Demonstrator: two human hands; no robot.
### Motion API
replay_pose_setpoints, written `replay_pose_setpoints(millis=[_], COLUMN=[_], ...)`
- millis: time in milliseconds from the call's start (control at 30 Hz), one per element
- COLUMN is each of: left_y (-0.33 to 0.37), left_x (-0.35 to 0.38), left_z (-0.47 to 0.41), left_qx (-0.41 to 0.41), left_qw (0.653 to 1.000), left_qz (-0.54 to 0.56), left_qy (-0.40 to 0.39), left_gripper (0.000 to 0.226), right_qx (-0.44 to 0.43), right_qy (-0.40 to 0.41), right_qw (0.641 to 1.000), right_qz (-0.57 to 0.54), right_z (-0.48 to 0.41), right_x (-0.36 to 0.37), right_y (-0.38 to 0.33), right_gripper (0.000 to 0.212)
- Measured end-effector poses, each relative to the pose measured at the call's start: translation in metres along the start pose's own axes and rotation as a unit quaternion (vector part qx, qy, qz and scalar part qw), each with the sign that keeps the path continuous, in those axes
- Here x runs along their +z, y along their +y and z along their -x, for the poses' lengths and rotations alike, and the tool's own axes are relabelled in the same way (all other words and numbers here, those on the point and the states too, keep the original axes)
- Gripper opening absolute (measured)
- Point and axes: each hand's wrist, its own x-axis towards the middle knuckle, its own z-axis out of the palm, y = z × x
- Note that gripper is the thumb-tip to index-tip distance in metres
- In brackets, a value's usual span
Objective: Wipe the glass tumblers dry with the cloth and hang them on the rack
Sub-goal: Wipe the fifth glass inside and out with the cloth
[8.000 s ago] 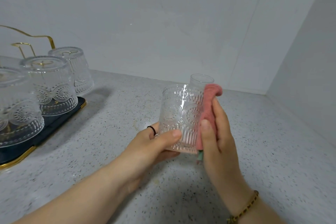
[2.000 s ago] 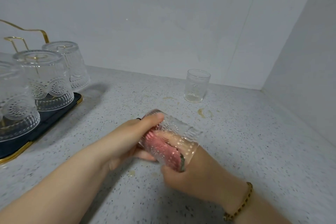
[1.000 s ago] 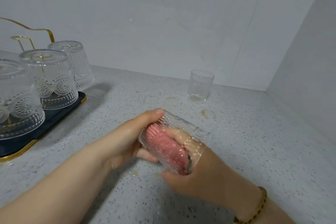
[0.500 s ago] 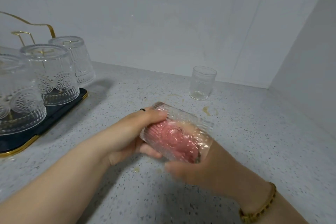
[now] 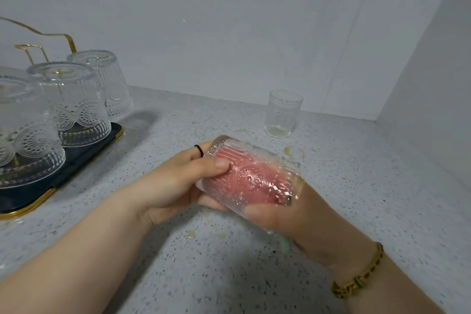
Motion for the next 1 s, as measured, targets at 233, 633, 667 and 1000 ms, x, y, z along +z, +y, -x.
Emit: replay_pose_setpoints(millis=[233,633,667,1000], left_y=[0.005,-0.001,-0.003,-0.013], left_x=[0.005,0.004,0.004,0.02], left_z=[-0.003,-0.006,-0.006,-0.006], left_qx=[0.008,0.044,0.032,0.049], left_qw=[0.986,0.984,0.987,0.984], left_qz=[0.032,0.042,0.0,-0.084], left_qy=[0.164,0.167,0.155,0.151], left_gripper=[0.029,0.062,0.071,0.065], right_qx=[-0.022,0.04,0.018,0.004], right_qy=[0.2,0.299,0.31,0.354], right_qw=[0.948,0.917,0.916,0.906], right_qz=[0.245,-0.26,-0.255,-0.234], right_z=[-0.01,-0.017,-0.017,-0.016], right_x=[-0.003,-0.01,-0.011,-0.013], right_y=[0.012,0.017,0.017,0.017], right_gripper=[0.023,0.016,0.018,0.023])
